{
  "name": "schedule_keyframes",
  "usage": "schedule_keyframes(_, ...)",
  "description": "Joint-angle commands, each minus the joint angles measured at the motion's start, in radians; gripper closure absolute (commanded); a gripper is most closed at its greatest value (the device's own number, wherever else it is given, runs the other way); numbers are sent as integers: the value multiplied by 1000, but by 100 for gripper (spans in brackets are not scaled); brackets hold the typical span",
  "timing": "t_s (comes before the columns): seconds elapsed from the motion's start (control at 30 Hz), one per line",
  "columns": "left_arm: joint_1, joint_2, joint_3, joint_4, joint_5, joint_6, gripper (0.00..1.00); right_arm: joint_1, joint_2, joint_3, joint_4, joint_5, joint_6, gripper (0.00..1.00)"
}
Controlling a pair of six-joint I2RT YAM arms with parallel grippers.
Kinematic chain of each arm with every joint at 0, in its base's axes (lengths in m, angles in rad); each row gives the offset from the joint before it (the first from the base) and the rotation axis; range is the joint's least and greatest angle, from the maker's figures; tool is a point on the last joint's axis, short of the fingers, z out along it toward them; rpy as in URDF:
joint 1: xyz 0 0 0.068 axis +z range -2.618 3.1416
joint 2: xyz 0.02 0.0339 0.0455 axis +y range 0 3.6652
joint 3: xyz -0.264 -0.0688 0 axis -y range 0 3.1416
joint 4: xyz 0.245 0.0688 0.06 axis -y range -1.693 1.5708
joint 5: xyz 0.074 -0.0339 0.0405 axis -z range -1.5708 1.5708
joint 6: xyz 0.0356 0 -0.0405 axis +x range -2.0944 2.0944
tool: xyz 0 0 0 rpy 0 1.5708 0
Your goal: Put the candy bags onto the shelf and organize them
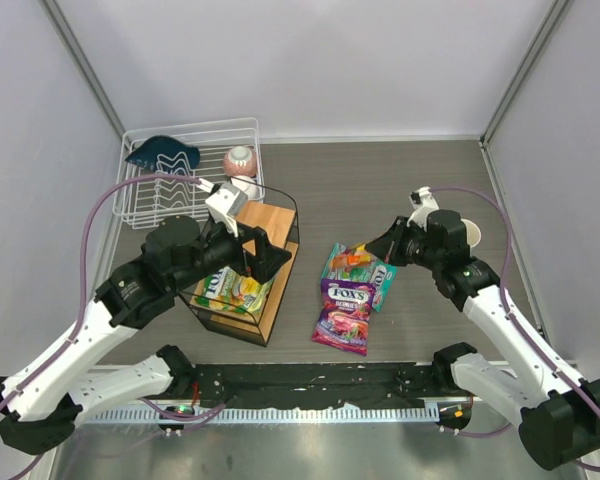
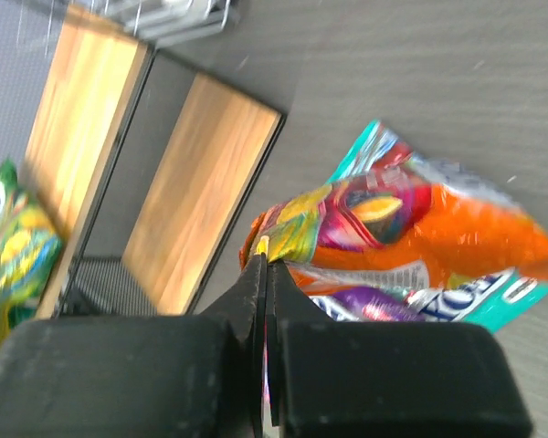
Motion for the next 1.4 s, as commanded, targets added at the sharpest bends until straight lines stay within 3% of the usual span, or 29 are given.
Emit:
schedule_keyframes(0.0,5,-22,18,66,33,-15,0,0,-38,63,-112,-280,-99,99)
schedule_keyframes(0.13,3,-27,4,73,34,-20,0,0,-74,76,-260,-313,-163,99)
schedule_keyframes(0.2,3,-21,1,78,39,-25,0,0,-77,87,-354,-253,-168,99)
schedule_keyframes(0.3,3,-7,1,84,54,-29,0,0,-69,89,-458,-100,-108,73)
schedule_keyframes(0.33,3,-4,0,89,59,-31,0,0,-68,84,-474,-77,-93,58)
schedule_keyframes(0.47,3,1,-3,92,70,-35,1,-1,-80,34,-495,37,-9,30)
schedule_keyframes(0.53,3,1,-7,95,71,-37,0,0,-81,-5,-482,65,34,25)
schedule_keyframes(0.93,3,-13,-31,102,71,-40,0,0,-138,-82,-580,371,212,21)
schedule_keyframes(1.1,5,7,-46,130,82,-55,0,0,-222,-82,-628,538,378,20)
schedule_keyframes(1.23,5,19,-57,147,100,-61,0,2,-277,-72,-769,796,597,17)
schedule_keyframes(1.37,3,27,-56,152,105,-60,0,0,-285,-69,-847,839,692,15)
